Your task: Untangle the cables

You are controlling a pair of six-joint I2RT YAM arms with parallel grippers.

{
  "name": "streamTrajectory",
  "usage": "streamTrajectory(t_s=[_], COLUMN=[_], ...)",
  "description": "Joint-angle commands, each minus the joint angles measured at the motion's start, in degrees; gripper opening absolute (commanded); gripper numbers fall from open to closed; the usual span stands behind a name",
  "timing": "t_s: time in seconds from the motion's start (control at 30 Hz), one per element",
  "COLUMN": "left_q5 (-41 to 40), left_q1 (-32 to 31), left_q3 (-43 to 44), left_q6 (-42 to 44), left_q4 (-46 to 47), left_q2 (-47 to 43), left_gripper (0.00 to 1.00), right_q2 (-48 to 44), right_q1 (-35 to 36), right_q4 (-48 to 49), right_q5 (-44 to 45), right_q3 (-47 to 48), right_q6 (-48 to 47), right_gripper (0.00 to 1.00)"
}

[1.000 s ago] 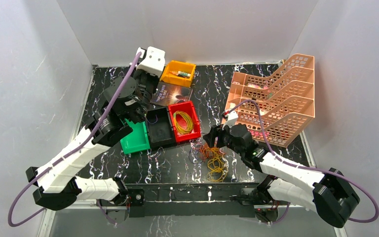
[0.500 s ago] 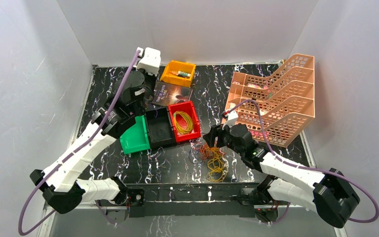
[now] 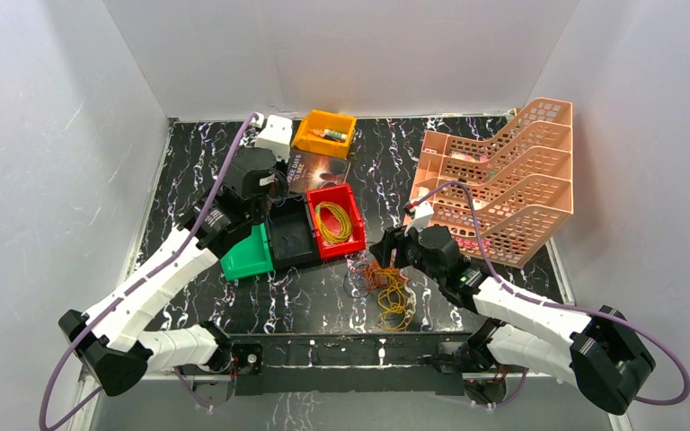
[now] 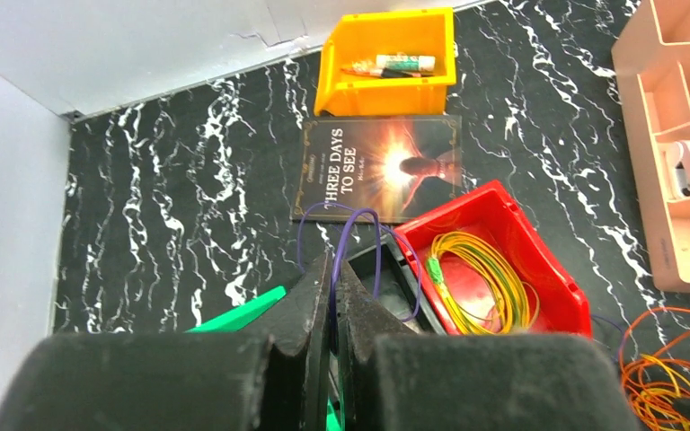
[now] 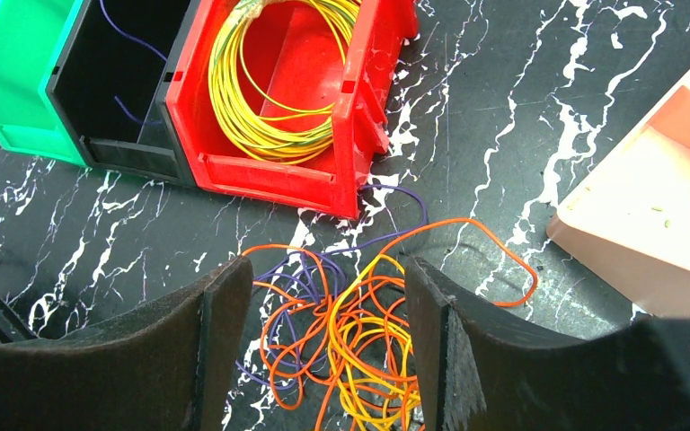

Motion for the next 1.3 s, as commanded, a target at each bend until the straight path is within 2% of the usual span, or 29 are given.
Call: streamTrajectory(t_s=[0.0, 0.3, 0.73, 1.27], left_q5=[3.0, 5.3, 5.0, 5.9], left_q1=[0.4, 0.4, 0.4, 0.4], left_q3=[-0.6, 2.0, 1.4, -3.5], left_q6=[-4.7, -5.1, -6.2, -7.5], left_q4=[-0.5, -0.5, -0.2, 2.9], left_q2=[-3.1, -6.3, -10.4, -7.1], left_gripper=[0.0, 0.0, 0.0, 0.0], right_q2=[0.1, 0.4, 1.1, 0.5], right_q1=[0.2, 0.2, 0.2, 0.2], right_q4=[1.7, 2.1, 2.6, 1.7], right_q5=[0.8, 0.8, 0.4, 1.1], right_q3=[1.7, 1.4, 1.2, 0.9], right_q6=[0.3, 0.3, 0.6, 0.6], right_gripper=[0.72, 0.72, 0.72, 0.72])
